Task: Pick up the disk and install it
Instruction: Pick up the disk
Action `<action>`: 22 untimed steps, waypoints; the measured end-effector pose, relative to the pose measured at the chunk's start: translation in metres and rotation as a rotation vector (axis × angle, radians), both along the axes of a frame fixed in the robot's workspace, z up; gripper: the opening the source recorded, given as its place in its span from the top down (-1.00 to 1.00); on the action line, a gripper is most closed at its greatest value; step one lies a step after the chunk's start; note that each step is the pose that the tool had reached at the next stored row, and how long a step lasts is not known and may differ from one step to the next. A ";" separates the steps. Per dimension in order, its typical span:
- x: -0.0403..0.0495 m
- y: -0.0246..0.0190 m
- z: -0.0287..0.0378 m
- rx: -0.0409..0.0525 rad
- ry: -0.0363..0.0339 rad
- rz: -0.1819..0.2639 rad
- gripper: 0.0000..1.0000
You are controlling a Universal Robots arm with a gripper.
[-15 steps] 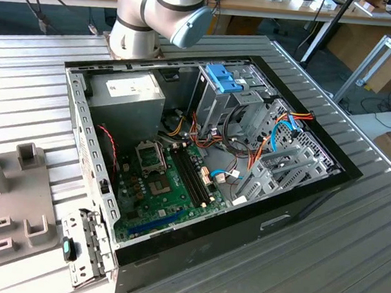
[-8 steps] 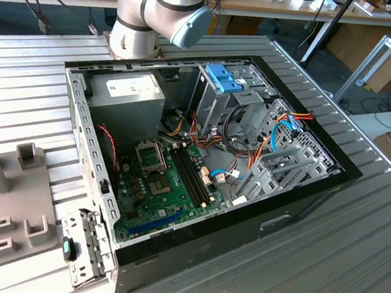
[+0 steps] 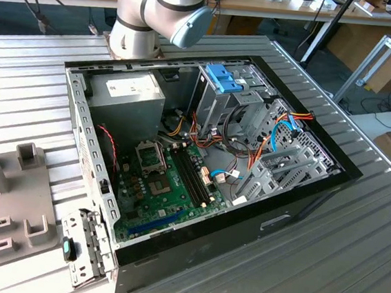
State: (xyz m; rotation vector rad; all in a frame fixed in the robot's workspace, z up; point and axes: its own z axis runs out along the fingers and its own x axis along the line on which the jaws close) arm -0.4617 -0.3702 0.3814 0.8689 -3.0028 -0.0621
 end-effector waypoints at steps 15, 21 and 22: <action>0.0000 0.0000 0.0000 -0.0001 0.0000 0.042 0.79; 0.0000 0.0000 0.0000 -0.0001 0.0001 0.042 0.79; 0.0000 0.0000 0.0000 -0.0002 0.0001 0.044 0.79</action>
